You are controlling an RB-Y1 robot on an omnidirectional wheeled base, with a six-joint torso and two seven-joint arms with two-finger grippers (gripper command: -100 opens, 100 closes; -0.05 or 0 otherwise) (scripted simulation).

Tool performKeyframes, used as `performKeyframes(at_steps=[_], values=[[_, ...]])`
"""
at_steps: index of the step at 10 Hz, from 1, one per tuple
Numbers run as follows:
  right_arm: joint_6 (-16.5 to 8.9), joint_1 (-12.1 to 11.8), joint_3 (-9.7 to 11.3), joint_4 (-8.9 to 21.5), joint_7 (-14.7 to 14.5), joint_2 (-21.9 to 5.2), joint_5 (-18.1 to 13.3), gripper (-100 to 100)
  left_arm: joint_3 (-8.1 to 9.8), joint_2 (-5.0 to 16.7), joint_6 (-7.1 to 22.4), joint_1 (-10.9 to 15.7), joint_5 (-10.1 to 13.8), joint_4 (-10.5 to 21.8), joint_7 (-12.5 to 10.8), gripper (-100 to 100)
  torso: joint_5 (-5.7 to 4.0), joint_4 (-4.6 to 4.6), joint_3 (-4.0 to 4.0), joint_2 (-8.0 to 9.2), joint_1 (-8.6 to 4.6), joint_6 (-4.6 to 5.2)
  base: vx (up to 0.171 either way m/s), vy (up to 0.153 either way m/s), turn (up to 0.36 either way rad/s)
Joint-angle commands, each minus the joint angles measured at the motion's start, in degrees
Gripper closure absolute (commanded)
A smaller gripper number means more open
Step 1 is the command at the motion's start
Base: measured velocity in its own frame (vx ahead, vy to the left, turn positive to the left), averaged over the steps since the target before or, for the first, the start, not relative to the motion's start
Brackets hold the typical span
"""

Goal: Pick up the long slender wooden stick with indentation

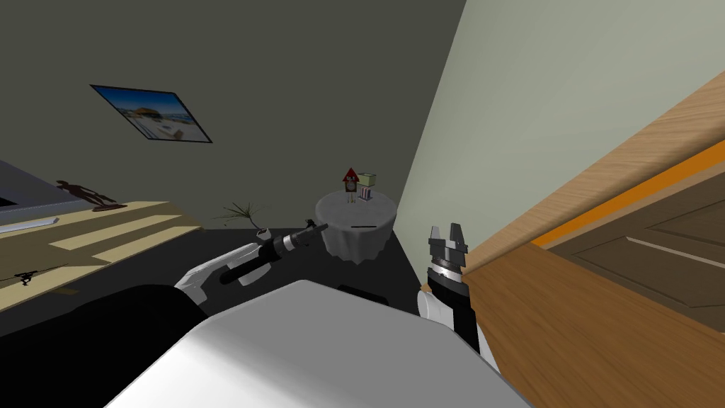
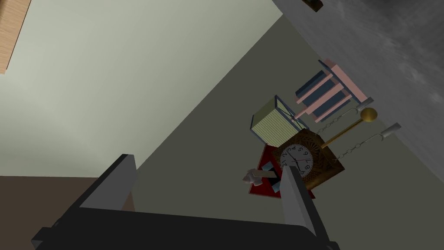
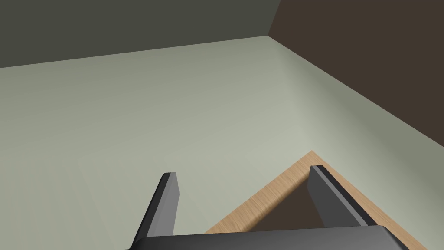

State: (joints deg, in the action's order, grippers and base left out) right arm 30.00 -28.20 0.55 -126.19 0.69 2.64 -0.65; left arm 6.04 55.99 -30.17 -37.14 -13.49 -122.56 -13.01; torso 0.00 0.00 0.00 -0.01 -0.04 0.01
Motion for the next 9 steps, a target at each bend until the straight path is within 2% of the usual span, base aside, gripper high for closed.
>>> performKeyframes(at_steps=[1,3,4,5,6,7,8,9], values=[[0.00,0.00,0.00,0.00,0.00,0.00,0.00,0,0.34,2.86,-0.06,-0.78,-1.01,1.43,-1.05,-100,0.00,0.00,0.00,0.00,0.00,0.00,0.002,-0.016,-0.005],[0.00,0.00,0.00,0.00,0.00,0.00,0.00,0,0.34,5.52,-0.06,-0.78,-1.01,1.43,-1.05,-100,-0.01,0.00,-0.01,-0.02,-0.03,0.00,0.003,-0.012,0.001],[0.00,0.00,0.00,0.00,0.00,0.00,0.00,0,0.71,7.68,-0.17,-1.66,-2.00,2.73,-1.96,-100,0.00,0.00,-0.01,-0.01,-0.01,0.00,0.004,-0.018,-0.010],[0.00,0.00,0.00,0.00,0.00,0.00,0.00,0,0.71,9.71,-0.17,-1.66,-2.00,2.73,-1.96,-100,-0.01,-0.01,-0.01,-0.02,-0.03,0.00,0.006,-0.018,-0.004],[0.00,0.00,0.00,0.00,0.00,0.00,0.00,0,0.71,10.17,-0.17,-1.66,-2.00,2.73,-1.96,-100,-0.01,-0.01,-0.01,-0.02,-0.04,0.00,0.003,-0.009,0.002],[0.00,0.00,0.00,0.00,0.00,0.00,0.00,0,1.09,12.47,-0.32,-2.52,-2.99,4.02,-2.81,-100,0.00,0.00,-0.01,-0.01,-0.02,0.00,0.005,-0.021,-0.018],[0.00,0.00,0.00,0.00,0.00,0.00,0.00,0,1.09,14.16,-0.32,-2.52,-2.99,4.02,-2.81,-100,-0.01,-0.01,-0.01,-0.02,-0.05,0.00,0.005,-0.024,-0.007],[0.00,0.00,0.00,0.00,0.00,0.00,0.00,0,1.09,14.81,-0.32,-2.52,-2.99,4.02,-2.81,-100,-0.01,-0.01,-0.01,-0.02,-0.06,0.00,0.003,-0.012,0.002]])
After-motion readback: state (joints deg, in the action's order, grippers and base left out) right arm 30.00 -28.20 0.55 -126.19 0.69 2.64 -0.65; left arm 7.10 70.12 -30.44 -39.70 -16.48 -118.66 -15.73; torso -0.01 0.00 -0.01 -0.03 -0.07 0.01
